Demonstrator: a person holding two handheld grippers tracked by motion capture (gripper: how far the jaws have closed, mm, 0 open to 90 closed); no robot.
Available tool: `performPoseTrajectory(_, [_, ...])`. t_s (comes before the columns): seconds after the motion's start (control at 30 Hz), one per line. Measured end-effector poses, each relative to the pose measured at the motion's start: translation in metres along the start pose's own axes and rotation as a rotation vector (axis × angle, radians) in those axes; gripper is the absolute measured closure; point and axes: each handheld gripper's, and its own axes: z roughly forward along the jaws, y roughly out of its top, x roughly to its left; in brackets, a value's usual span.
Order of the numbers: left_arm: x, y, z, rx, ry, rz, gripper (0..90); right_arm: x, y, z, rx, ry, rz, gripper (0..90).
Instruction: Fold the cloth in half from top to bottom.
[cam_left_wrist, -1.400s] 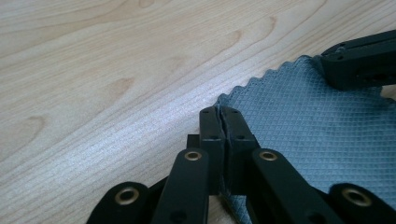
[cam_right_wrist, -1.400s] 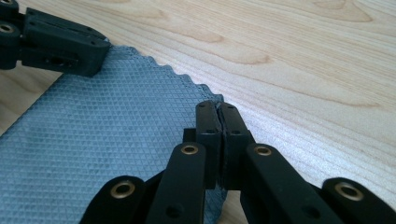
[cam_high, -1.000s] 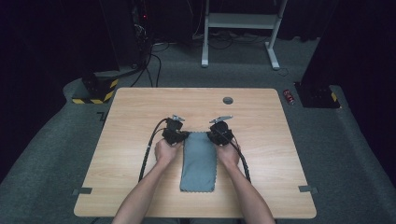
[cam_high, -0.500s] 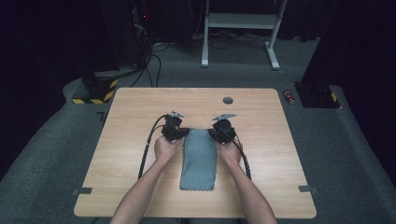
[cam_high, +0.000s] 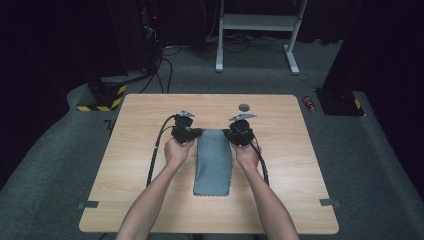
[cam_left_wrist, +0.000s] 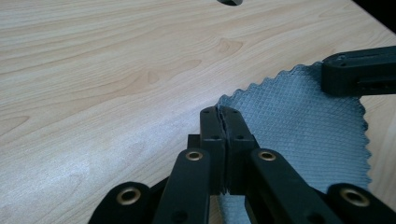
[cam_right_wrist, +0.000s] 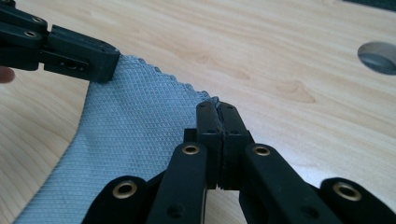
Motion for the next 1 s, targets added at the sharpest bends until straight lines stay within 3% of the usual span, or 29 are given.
performPoseTrajectory(0.17, [-0.005,-0.001,-0.004,-0.009,0.003,0.031,88.9,0.000,0.000,-0.006,-0.010,0.006,-0.018,89.3])
performPoseTrajectory(0.43, [-0.011,-0.015,-0.011,-0.002,-0.015,0.077,89.0,0.008,-0.015,-0.012,-0.020,0.017,-0.061,89.3])
performPoseTrajectory(0.67, [-0.015,-0.029,-0.012,0.008,-0.039,0.088,89.0,0.013,-0.033,-0.014,-0.016,0.038,-0.074,89.3])
performPoseTrajectory(1.0, [-0.021,-0.043,-0.019,0.006,-0.057,0.102,89.0,0.017,-0.044,-0.021,-0.021,0.061,-0.092,89.3])
